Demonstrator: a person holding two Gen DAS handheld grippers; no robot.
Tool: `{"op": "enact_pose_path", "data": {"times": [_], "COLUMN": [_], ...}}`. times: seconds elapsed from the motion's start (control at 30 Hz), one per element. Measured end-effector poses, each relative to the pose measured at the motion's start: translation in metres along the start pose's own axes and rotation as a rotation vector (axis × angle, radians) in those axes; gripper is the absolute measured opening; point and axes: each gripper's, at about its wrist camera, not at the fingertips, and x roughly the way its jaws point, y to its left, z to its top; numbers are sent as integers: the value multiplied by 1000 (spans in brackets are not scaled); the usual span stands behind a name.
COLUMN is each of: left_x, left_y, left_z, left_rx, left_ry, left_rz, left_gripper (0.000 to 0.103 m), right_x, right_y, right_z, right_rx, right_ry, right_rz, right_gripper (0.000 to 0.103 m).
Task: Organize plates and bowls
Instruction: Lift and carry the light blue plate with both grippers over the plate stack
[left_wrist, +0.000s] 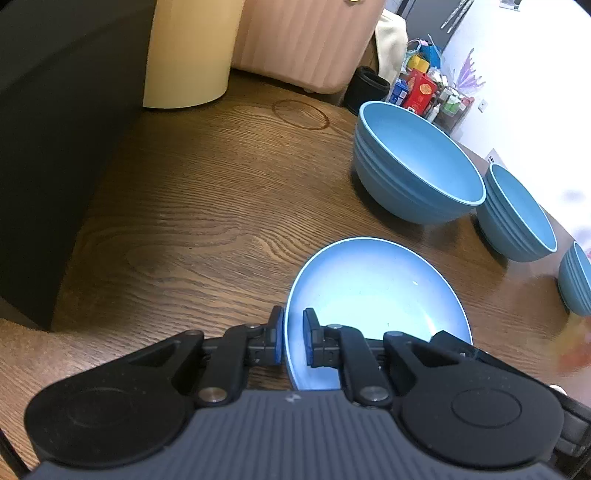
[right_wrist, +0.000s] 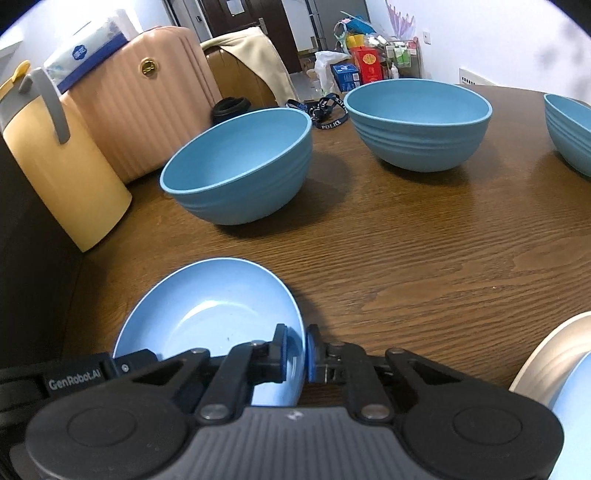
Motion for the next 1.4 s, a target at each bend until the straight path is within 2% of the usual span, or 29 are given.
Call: {"op": "enact_pose_path", "data": {"times": [0.73, 1.4], "left_x": [-23, -83], "left_y": [5, 0], "left_z": [-10, -43], "left_rx": [-22, -9], "left_ry": [-32, -102], "left_rz": [25, 33], "left_gripper": [12, 12], "right_x": [-24, -83], "right_y": [3, 4], "right_z": [-10, -32], "right_rx": [-25, -40], "right_ry": [-41, -95], "right_rz": [33, 83], "right_gripper": [6, 6]}}
